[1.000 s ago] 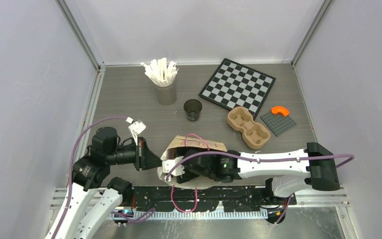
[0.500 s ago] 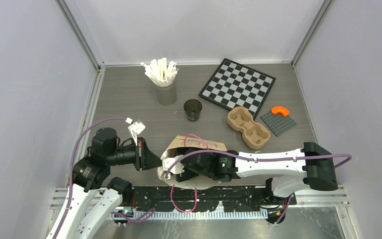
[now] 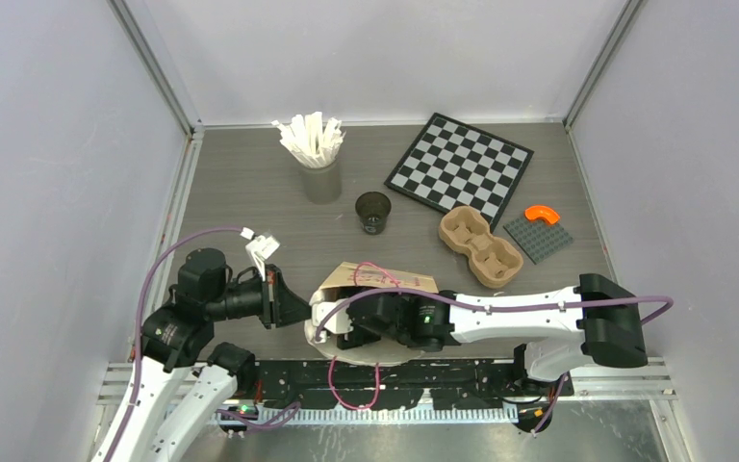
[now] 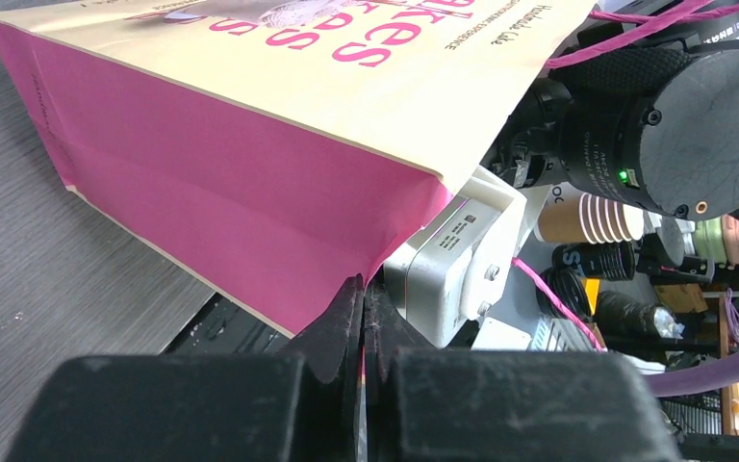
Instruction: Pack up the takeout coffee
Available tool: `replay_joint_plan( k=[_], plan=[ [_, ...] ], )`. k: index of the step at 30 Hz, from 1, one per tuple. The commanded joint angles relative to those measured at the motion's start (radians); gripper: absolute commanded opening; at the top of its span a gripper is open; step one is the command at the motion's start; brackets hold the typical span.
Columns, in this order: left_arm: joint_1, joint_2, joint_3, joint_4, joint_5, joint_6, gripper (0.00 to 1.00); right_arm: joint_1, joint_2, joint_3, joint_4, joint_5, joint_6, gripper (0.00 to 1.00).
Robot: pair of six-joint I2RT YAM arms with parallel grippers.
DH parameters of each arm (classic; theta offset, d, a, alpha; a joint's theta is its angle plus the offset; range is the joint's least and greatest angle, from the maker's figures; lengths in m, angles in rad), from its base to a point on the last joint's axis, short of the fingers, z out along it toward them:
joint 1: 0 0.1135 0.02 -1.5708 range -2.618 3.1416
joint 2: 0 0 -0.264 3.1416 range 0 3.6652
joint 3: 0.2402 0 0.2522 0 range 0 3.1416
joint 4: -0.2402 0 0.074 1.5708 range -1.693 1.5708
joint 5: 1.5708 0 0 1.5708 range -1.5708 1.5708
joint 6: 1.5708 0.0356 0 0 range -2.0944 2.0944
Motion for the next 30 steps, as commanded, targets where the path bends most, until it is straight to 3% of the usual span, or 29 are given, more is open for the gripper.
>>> replay_joint_plan(
  k=[1,30],
  plan=[
    [-0.006,-0.014,0.004,0.056,0.086,-0.028,0.00,-0.023,0.046,0.019,-0.015,0.026,0.061,0.74],
    [-0.006,-0.026,0.001,0.052,0.092,-0.030,0.00,-0.040,0.062,-0.067,0.035,0.070,0.085,0.74]
  ],
)
